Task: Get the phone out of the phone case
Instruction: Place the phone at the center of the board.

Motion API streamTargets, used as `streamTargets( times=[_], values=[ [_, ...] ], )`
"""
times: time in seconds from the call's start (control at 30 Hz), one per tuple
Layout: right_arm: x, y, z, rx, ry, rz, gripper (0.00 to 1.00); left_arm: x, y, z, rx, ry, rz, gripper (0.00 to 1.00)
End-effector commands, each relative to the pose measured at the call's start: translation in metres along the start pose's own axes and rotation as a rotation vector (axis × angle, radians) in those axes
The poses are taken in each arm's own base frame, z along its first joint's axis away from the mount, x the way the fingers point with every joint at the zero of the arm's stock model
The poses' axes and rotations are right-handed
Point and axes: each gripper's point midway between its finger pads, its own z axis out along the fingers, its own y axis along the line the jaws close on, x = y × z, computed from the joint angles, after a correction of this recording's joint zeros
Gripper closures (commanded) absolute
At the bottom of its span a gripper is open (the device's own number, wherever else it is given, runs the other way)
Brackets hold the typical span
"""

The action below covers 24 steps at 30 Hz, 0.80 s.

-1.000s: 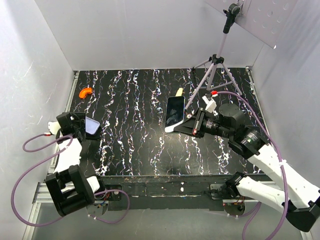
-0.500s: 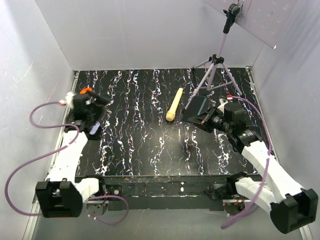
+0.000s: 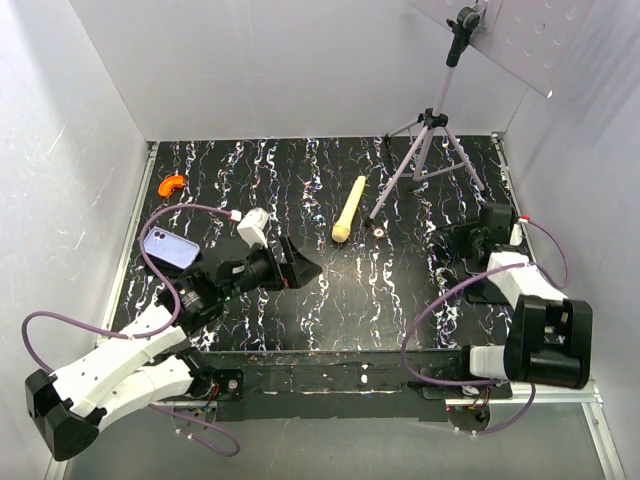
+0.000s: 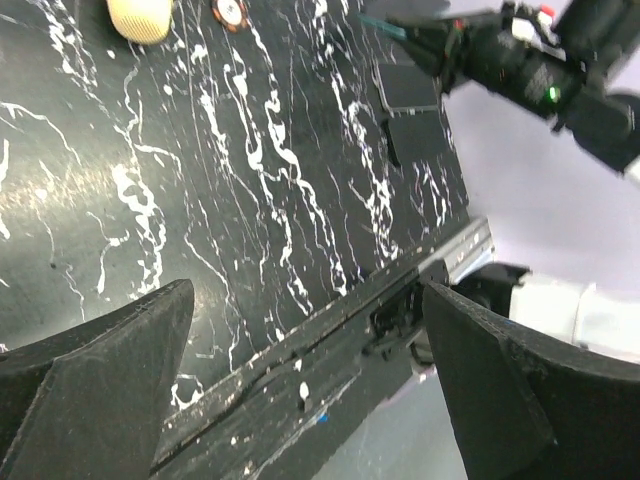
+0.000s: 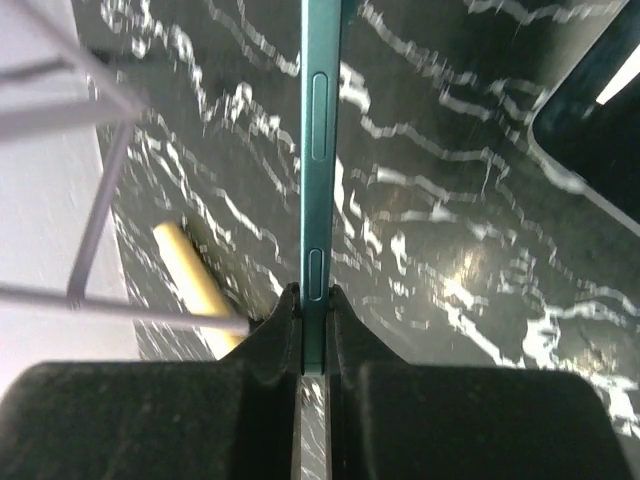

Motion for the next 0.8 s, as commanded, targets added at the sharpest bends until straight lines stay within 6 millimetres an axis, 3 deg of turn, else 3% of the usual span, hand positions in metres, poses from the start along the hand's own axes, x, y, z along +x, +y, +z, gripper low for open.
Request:
streamTargets(
  times=[0.0, 0.17, 0.33, 0.57, 0.77],
  values=[
    [-0.052, 0.050, 0.013, -0.117, -0.125, 0.134, 0.99, 0.017, -0.005, -0.010, 0.045, 0.052, 0.044, 0.02],
    [-0.075, 0.032, 0.030, -0.051, -0.174, 0.215, 0.99, 0.011, -0.010, -0.017, 0.052, 0.038, 0.068, 0.02],
    [-0.086, 0.000, 0.036, 0.015, -0.220, 0.286, 0.99, 0.013, -0.011, -0.016, 0.042, 0.065, 0.075, 0.02],
    [-0.085, -0.021, 0.044, 0.032, -0.207, 0.293, 0.98, 0.012, -0.011, -0.014, 0.037, 0.062, 0.080, 0.02],
    [-0.075, -0.025, 0.054, 0.026, -0.148, 0.282, 0.84, 0.010, -0.012, -0.014, 0.035, 0.060, 0.078, 0.02]
  ],
)
